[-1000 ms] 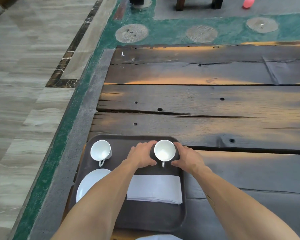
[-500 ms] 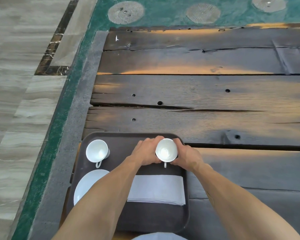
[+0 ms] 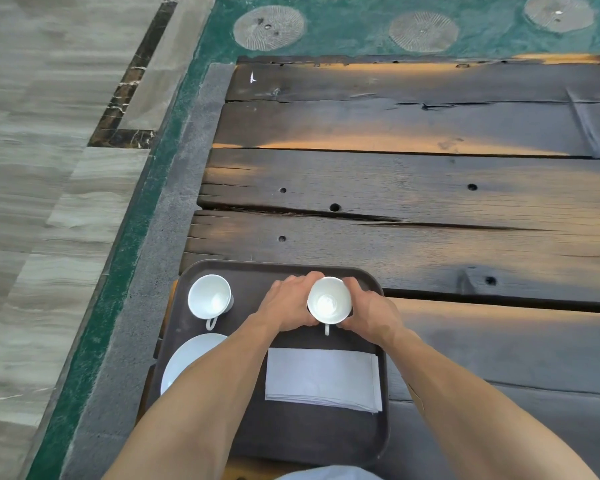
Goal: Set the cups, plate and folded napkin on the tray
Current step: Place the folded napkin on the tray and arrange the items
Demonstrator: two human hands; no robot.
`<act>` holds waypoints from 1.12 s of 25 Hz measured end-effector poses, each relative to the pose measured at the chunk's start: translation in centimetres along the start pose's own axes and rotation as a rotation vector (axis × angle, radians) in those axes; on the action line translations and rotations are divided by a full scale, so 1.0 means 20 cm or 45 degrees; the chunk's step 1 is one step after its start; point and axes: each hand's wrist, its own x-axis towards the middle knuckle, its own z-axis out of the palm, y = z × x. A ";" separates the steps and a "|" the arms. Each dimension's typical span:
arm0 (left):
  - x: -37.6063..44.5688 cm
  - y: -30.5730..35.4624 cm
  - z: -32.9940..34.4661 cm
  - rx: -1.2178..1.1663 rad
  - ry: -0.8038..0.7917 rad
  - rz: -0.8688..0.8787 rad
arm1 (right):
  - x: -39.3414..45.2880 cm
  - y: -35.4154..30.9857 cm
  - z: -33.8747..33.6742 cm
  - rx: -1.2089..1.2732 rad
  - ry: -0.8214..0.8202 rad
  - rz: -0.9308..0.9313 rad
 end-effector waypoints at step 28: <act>-0.02 -0.01 0.03 -0.033 0.022 -0.040 | -0.03 -0.05 0.04 0.057 0.031 0.009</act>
